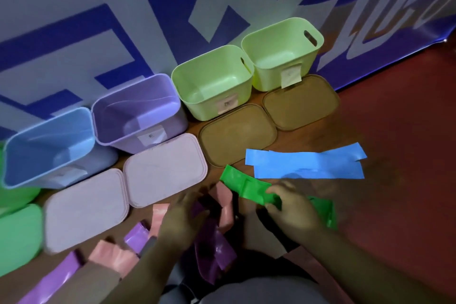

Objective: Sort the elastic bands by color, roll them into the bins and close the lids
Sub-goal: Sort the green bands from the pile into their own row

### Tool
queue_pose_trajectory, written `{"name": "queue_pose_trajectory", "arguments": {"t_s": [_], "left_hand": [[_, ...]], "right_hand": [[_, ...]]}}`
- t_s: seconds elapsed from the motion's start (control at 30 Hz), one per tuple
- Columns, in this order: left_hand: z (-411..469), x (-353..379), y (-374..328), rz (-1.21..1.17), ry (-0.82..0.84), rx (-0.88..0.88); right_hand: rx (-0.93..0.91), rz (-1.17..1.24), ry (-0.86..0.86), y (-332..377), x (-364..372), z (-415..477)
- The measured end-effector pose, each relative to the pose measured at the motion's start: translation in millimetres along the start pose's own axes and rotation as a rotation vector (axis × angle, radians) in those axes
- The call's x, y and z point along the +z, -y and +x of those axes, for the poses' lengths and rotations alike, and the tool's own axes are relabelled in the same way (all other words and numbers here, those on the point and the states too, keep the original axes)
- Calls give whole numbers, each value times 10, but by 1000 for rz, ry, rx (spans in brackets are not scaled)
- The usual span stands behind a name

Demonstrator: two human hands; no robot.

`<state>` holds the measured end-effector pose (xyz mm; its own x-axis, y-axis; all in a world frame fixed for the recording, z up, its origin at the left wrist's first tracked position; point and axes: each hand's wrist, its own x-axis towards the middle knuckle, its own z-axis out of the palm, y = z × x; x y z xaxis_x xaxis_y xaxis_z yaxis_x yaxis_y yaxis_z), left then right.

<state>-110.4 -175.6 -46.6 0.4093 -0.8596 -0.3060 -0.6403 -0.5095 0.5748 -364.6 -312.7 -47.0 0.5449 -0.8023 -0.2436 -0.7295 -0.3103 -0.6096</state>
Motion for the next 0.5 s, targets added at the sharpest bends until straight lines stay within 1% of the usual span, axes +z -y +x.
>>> {"name": "queue_pose_trajectory", "arguments": {"t_s": [0.07, 0.13, 0.2, 0.27, 0.3, 0.37, 0.5], "left_hand": [[-129, -62, 107, 26, -33, -33], [-235, -112, 171, -50, -53, -141], [-319, -147, 220, -124, -34, -220], [-389, -153, 277, -229, 12, -274], [-419, -167, 279, -284, 37, -308], [-447, -177, 305, -350, 36, -345], [-474, -270, 368, -402, -31, -327]], "right_hand": [[-58, 3, 68, 164, 138, 19], [-101, 22, 144, 332, 256, 16], [-132, 30, 213, 492, 378, -9], [-154, 50, 246, 610, 506, -55], [-151, 71, 266, 650, 575, -78], [-105, 100, 328, 726, 689, -132], [1, 252, 387, 861, 887, -218]]}}
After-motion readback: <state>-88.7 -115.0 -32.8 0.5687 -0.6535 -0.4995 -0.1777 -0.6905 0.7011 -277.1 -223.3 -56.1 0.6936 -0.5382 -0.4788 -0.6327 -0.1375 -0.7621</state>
